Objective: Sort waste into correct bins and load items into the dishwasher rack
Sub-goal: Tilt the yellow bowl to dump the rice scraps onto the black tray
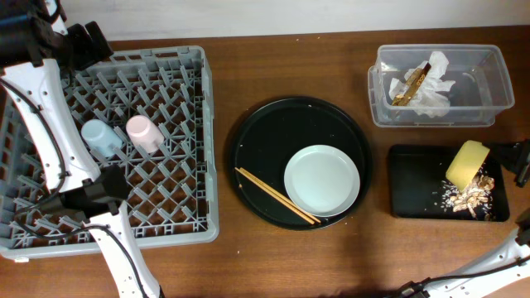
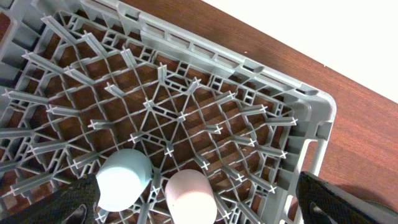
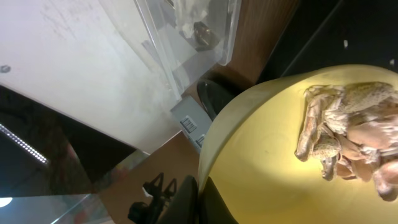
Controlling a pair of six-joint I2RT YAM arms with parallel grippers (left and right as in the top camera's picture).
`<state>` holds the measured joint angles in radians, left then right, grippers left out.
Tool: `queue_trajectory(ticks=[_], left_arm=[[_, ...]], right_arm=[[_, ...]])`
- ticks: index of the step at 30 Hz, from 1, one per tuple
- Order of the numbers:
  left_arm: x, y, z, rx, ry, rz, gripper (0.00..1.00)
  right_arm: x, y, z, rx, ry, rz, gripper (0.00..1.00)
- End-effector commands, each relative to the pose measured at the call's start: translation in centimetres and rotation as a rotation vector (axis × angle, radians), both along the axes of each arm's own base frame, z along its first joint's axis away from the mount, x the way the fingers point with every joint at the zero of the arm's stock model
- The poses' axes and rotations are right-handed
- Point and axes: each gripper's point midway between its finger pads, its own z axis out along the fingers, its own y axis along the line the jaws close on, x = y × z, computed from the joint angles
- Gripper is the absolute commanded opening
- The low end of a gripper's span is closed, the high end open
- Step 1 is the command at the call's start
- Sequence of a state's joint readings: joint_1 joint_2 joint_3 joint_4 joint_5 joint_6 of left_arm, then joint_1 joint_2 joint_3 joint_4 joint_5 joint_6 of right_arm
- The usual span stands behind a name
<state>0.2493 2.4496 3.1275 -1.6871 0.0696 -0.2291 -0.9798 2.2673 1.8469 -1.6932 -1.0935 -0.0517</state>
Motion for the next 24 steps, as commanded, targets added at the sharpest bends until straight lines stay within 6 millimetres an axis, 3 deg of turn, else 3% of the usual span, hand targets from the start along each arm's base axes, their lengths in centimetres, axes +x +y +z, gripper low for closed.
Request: queue_trajectory(ticks=[1,10,12,14,16,19,24], left_arm=[[-0.2,0.3,0.6,0.014,-0.012,0.012,0.99],[-0.2,0.3,0.6,0.014,-0.012,0.012,0.99],[-0.2,0.3,0.6,0.014,-0.012,0.012,1.00],[-0.2,0.3,0.6,0.014,-0.012,0.012,0.99],[-0.2,0.3,0.6,0.014,-0.012,0.012,0.99],[-0.2,0.3,0.6,0.014,-0.012,0.012,0.99],[-0.2,0.3,0.6,0.014,-0.012,0.012,0.99]], right_arm=[[0.2,-0.8,0.8,-0.060,-0.047,-0.018,0.04],[0.2,-0.3,0.3,-0.097,-0.043,0.023,0.04],[0.3,-0.6,-0.7,-0.166,-0.033,0.058,0.04],[0.0,0.7,-0.2,-0.106,0.002,0.074,0.04],[0.8,1.4,1.1,-0.110,-0.123,0.092,0.04],[0.5,2.1,0.5,-0.043,0.010,0.081,0.04],[0.5,2.0,0.7,-0.011,0.026,0.052,0.04]])
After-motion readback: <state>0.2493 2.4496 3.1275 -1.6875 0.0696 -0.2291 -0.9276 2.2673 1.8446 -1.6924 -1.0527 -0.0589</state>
